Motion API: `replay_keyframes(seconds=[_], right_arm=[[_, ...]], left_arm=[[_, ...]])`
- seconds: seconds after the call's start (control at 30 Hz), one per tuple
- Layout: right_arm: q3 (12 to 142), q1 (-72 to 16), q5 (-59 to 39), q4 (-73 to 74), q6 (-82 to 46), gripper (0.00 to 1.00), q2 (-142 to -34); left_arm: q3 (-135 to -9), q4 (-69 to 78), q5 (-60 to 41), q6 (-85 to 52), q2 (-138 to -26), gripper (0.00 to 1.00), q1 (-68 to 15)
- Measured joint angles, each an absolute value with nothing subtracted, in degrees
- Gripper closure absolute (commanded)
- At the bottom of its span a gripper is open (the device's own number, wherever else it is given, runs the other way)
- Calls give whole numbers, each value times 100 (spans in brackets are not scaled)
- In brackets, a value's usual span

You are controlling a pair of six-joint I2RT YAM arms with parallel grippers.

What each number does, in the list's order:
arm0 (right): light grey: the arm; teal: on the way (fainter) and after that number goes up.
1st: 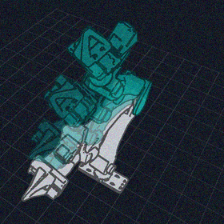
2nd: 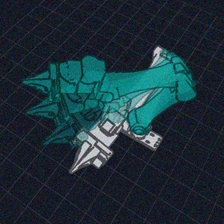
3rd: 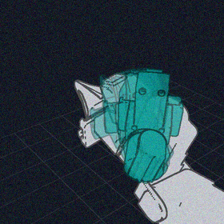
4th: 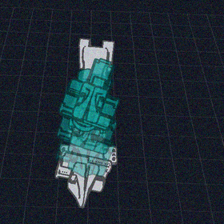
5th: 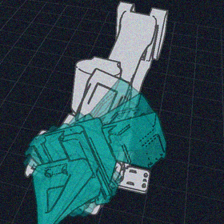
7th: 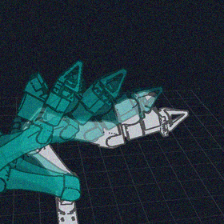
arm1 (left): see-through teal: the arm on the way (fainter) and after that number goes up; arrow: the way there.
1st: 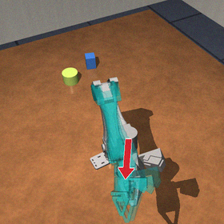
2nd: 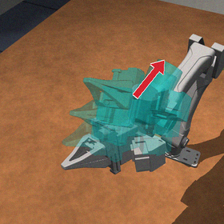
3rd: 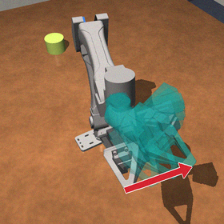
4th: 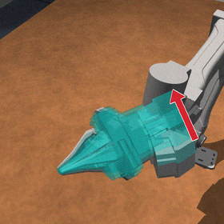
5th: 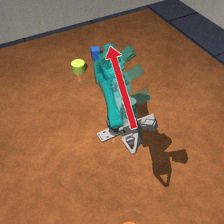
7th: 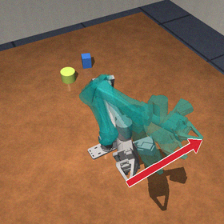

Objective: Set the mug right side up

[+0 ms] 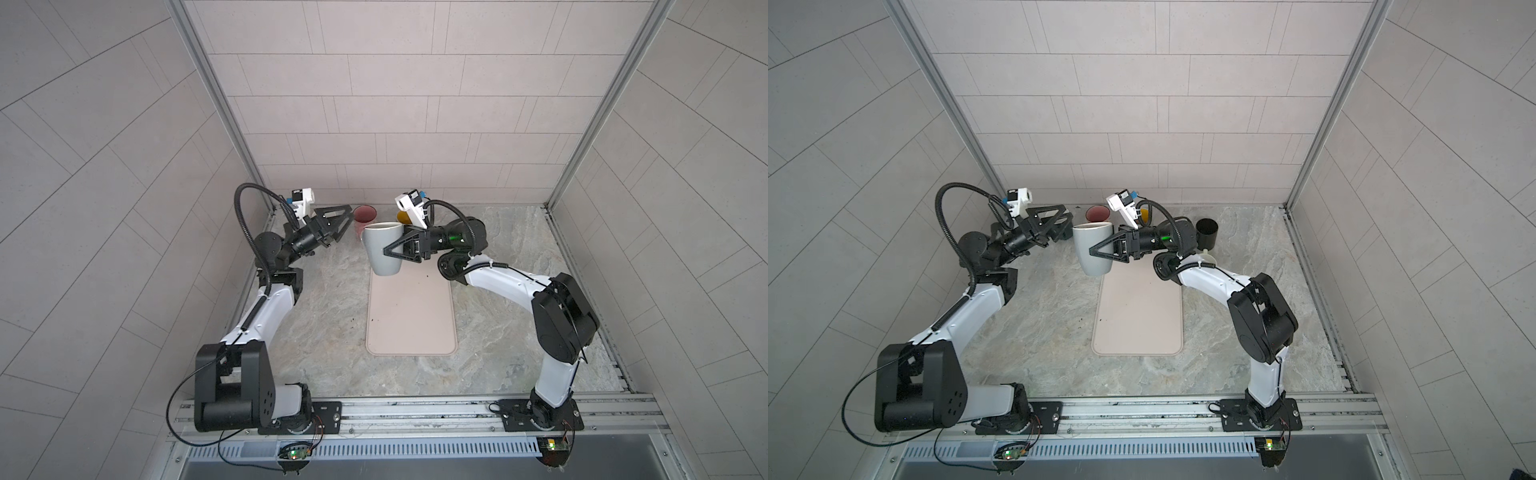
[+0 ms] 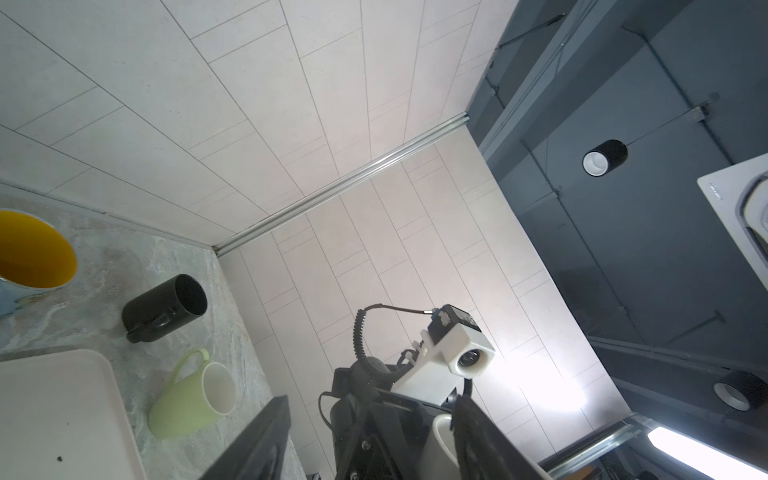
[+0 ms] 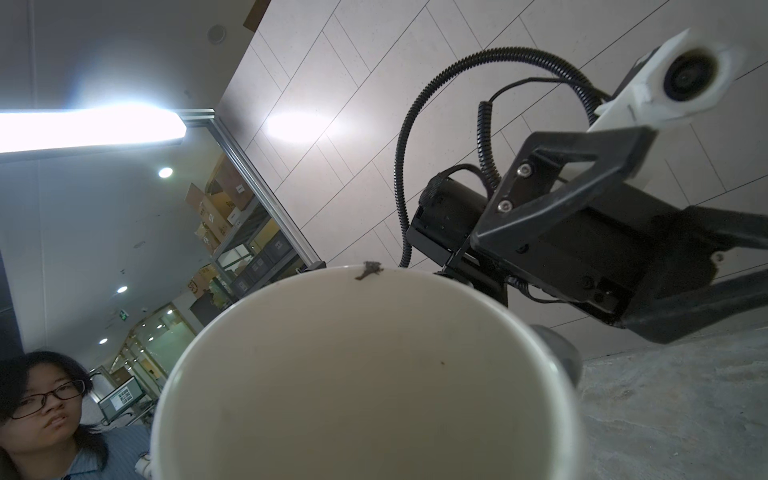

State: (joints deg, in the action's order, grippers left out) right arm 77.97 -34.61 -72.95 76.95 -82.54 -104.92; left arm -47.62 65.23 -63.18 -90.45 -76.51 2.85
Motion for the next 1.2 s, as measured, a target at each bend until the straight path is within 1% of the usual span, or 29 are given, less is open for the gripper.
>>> replay_keyframes(seconds=[0.2,0.37,0.73,1.2], right_arm=[[8195,-3479,-7299,7695,-8617,100,-10492],[8442,-3583,-7297,7719,-8868,100,-10492],[8486,-3638,-7203,7824,-9135,100,-10503],[8562,-3632,-6895,7843,-9251,100,-10512]], left_arm=[[-4497,6917,-6440,-9299,-7205,33,226],[-4488,7048,-6410,-9301,-7131,33,-36],[-4427,7046,-6152,-9275,-6914,32,-530],[-4080,7050,-6097,-9277,-6436,33,-558]])
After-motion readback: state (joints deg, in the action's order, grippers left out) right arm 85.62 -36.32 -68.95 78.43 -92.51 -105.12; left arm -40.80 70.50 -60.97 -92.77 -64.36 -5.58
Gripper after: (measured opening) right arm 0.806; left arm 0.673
